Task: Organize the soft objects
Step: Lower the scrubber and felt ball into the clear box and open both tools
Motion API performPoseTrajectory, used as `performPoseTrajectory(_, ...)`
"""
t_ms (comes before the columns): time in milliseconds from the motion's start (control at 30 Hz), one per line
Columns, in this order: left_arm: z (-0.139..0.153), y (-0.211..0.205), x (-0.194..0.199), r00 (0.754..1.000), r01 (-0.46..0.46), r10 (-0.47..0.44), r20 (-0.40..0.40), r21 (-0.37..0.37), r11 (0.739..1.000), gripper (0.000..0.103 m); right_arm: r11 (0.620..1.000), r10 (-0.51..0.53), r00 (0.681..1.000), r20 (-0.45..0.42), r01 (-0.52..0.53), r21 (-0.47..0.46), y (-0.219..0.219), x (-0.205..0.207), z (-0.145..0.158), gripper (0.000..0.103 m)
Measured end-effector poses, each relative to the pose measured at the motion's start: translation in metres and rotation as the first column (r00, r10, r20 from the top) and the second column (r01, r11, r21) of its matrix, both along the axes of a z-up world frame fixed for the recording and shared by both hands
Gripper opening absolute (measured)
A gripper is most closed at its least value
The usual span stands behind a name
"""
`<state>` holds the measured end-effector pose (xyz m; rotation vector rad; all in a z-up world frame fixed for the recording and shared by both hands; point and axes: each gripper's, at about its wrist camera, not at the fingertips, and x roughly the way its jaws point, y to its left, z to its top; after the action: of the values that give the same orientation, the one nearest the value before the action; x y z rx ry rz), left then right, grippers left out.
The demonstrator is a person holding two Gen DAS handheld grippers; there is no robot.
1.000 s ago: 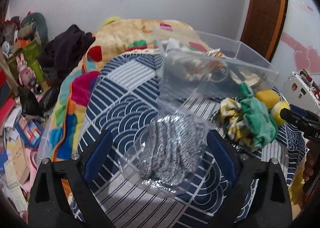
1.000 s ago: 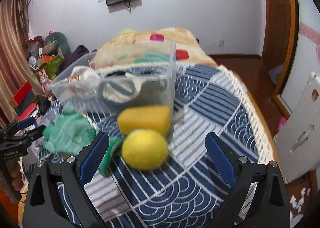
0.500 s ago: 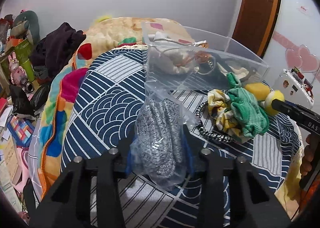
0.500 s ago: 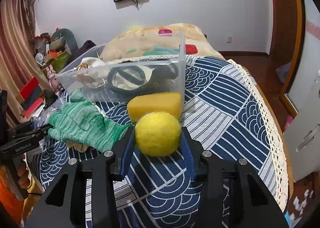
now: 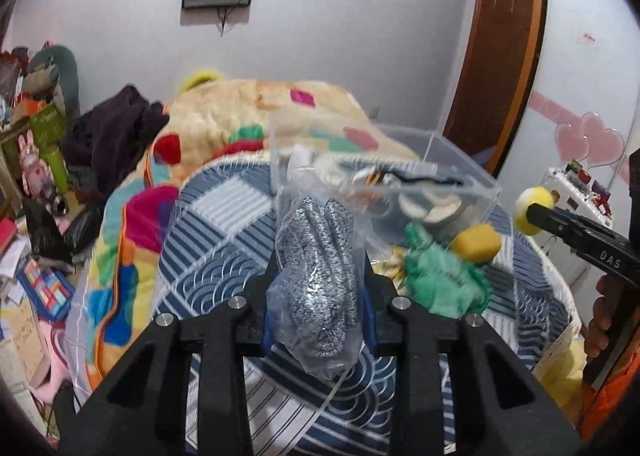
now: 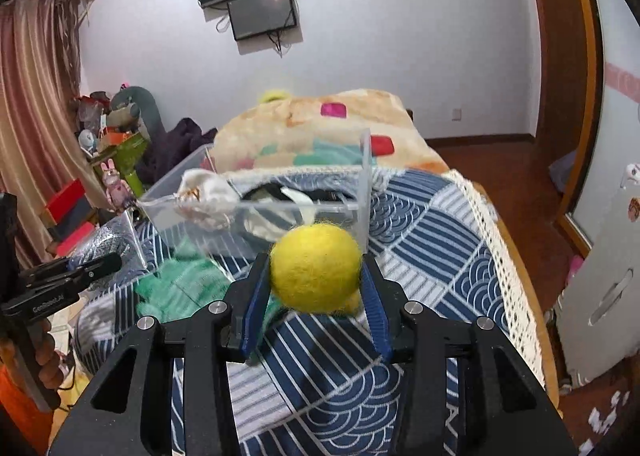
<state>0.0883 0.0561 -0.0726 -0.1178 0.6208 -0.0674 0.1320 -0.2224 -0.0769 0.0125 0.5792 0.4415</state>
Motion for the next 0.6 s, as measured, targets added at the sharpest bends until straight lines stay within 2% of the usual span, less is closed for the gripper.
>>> performPoseTrajectory(267, 0.031, -0.011, 0.017, 0.996, -0.001, -0.001, 0.084, 0.019, 1.000, 0.033, 1.000, 0.016, 0.996, 0.087, -0.018, 0.022, 0.019, 0.012, 0.028, 0.041)
performPoseTrajectory(433, 0.039, -0.010, 0.041, 0.995, 0.001, 0.001, 0.095, -0.017, 1.000, 0.033, 0.999, 0.031, 0.992, 0.120, -0.035, 0.033, 0.036, 0.023, 0.038, 0.041)
performPoseTrajectory(600, 0.037, -0.012, 0.068, 0.997, 0.004, -0.002, 0.073, -0.019, 1.000, 0.033, 0.998, 0.048, 0.992, 0.117, -0.051, 0.024, 0.053, 0.034, 0.036, 0.041)
